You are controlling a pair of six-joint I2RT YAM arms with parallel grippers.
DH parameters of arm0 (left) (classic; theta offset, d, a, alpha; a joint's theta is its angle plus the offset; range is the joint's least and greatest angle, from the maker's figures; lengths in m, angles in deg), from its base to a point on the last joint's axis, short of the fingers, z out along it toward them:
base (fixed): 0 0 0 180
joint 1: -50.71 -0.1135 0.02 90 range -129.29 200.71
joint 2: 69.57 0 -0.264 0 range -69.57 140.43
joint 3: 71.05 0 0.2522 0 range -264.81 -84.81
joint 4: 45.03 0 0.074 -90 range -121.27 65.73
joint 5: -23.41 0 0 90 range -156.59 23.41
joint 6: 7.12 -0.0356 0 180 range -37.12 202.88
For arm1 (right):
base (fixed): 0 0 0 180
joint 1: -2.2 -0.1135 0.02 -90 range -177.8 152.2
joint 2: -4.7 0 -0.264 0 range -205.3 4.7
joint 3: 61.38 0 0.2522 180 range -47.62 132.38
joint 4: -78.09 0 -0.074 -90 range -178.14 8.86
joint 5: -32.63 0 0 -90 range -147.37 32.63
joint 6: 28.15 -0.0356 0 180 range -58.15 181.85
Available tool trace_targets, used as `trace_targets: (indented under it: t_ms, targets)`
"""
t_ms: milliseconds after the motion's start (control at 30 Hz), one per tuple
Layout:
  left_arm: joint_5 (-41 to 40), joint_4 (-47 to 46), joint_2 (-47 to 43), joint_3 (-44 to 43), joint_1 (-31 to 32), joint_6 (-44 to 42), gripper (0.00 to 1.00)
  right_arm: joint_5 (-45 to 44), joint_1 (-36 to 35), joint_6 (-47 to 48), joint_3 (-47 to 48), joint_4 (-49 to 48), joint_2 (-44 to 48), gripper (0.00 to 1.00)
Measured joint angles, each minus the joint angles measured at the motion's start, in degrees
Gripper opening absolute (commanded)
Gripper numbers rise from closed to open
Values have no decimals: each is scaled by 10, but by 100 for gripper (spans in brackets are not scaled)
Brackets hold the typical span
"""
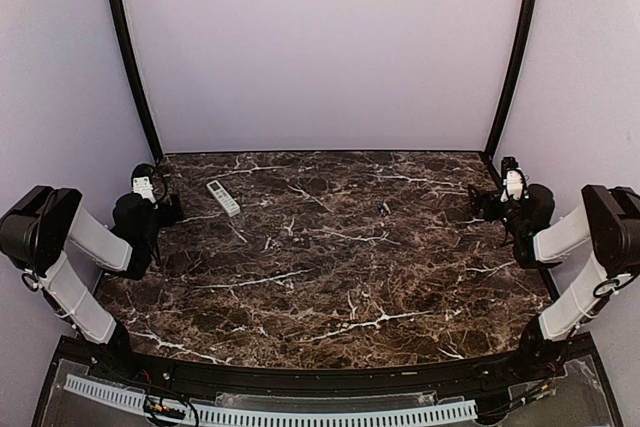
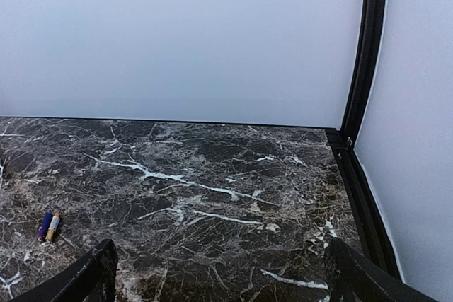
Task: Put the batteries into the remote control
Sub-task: Pick up the remote control from the center of the board.
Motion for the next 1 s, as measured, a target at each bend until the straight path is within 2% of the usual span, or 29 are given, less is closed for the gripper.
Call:
trace_targets:
  t_ms: [233, 400, 633, 700, 800, 900, 1000]
  targets:
    - [0, 0, 0, 0, 0, 0, 99, -41, 0, -16, 23, 109, 111, 99]
    - [4, 0, 0, 0, -2, 0, 99, -57, 4, -102, 95, 236, 189, 99]
    - [-7, 23, -25, -6, 3, -5, 99, 69, 20, -177, 145, 334, 234, 99]
    - [-30, 67, -55, -11, 11, -9, 99, 113, 20, -200, 153, 348, 234, 99]
    - [-40, 167, -125, -63, 16, -11, 99, 172, 20, -241, 165, 354, 233, 99]
    - [-37, 261, -170, -181, 18, 4, 99, 197, 12, -260, 193, 389, 226, 97]
    - [-41, 369, -173, -290, 24, 84, 99, 169, -10, -264, 235, 463, 222, 96]
